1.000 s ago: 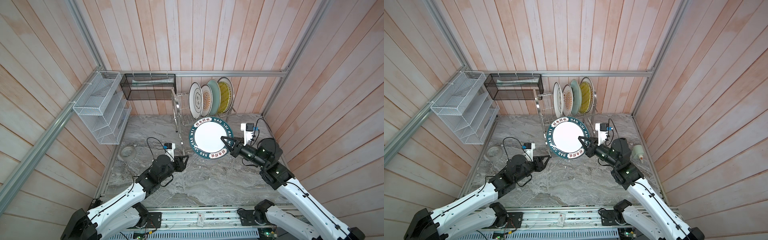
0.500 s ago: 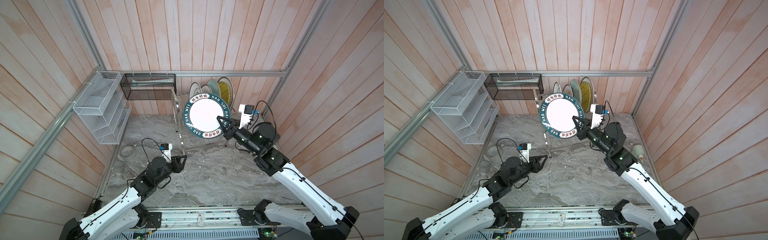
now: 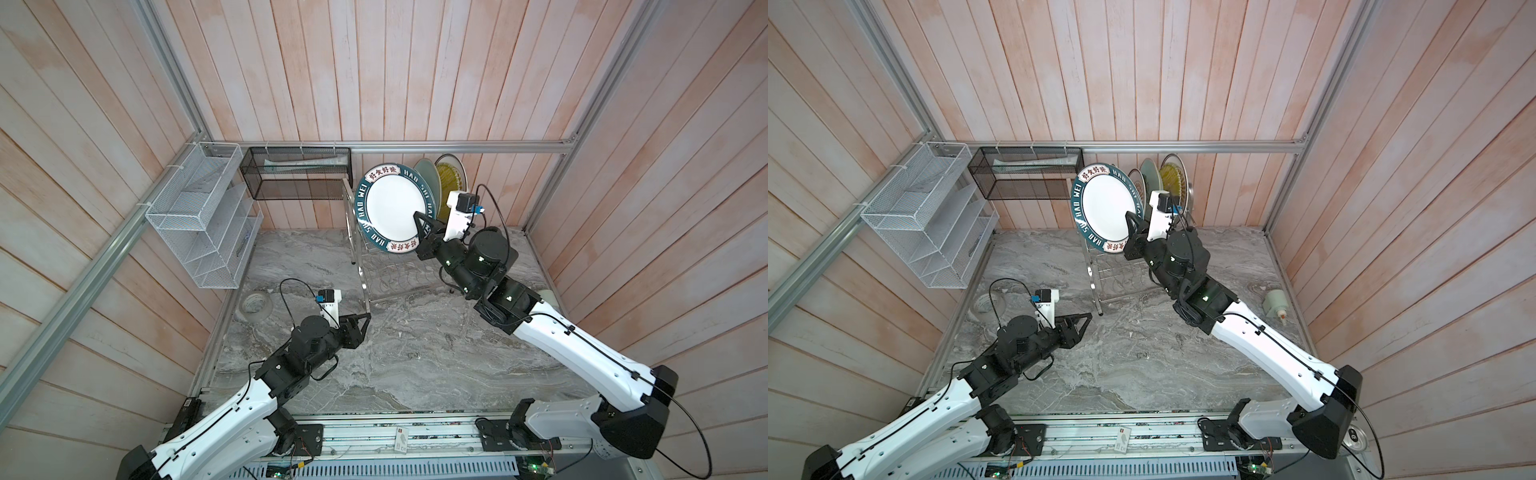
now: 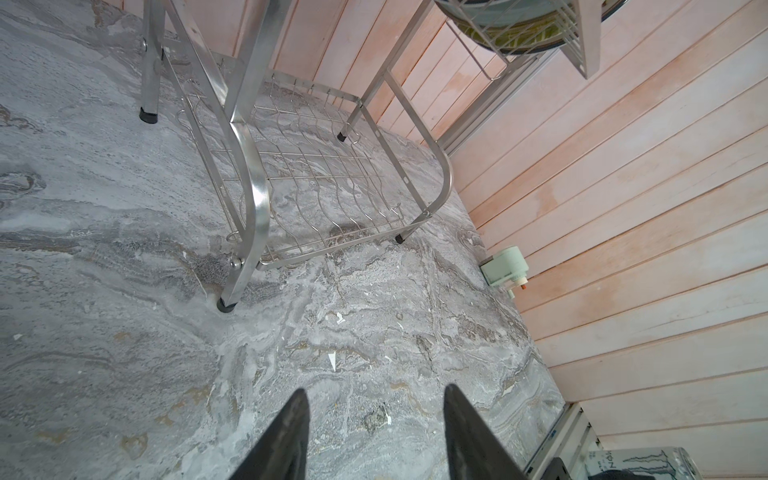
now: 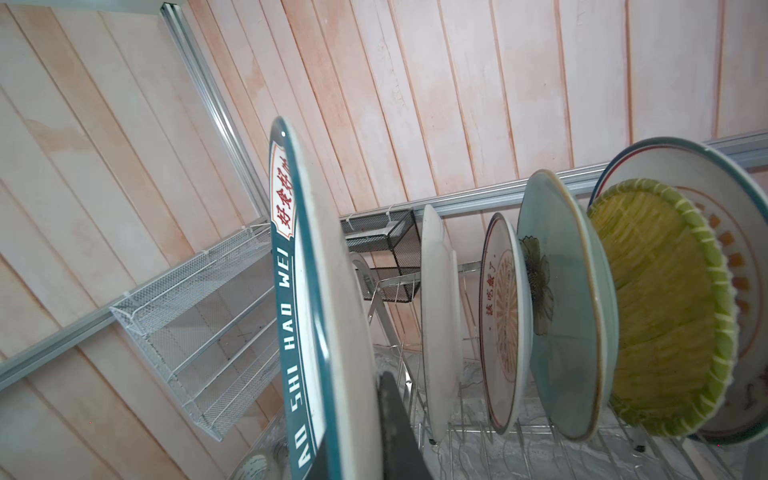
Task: Load the plates into the dish rack
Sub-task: 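Open the left gripper and carry the upright plate toward the rack with the right gripper, then lower the plate into the front rack slot with the right gripper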
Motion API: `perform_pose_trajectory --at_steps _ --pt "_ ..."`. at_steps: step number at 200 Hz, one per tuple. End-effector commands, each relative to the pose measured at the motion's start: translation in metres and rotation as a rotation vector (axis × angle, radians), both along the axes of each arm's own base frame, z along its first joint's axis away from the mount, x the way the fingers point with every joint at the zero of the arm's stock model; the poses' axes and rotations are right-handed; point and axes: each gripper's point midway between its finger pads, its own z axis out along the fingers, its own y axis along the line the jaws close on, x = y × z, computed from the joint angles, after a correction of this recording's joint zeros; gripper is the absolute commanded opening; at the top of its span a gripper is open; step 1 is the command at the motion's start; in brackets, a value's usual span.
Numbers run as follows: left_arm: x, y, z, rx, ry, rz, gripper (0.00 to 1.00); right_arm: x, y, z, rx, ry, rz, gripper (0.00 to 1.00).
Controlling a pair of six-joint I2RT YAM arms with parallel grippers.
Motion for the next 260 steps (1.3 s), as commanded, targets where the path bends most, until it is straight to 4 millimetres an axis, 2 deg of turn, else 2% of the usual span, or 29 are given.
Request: perform_pose_trajectory --at_steps 1,40,90,158,196,220,260 --pt "-0.001 0.002 0.007 0.009 -0.017 0.002 0.53 0.002 -0.020 0.038 0.058 -0.084 -0.154 0.00" --pt "-0.002 0.002 0.007 0.010 -0.015 0.001 0.53 0.005 -0.011 0.038 0.021 -0.102 -0.224 0.00" --pt "-0.004 0.006 0.007 0.005 -0.013 0.007 0.53 0.011 0.010 0.038 -0.062 -0.120 -0.295 0.00" --pt "-0.011 0.010 0.022 -0.007 -0.024 0.006 0.53 0.025 0.030 0.042 -0.140 -0.103 -0.389 0.00" --pt "-0.013 0.011 0.031 -0.010 -0.028 0.001 0.53 0.039 0.047 0.037 -0.220 -0.104 -0.421 0.00" --pt "-0.014 0.012 0.030 -0.012 -0.028 0.001 0.53 0.049 0.062 0.031 -0.269 -0.110 -0.428 0.00" --pt "-0.015 0.012 0.028 -0.007 -0.021 -0.004 0.53 0.062 0.076 0.020 -0.313 -0.094 -0.465 0.00"
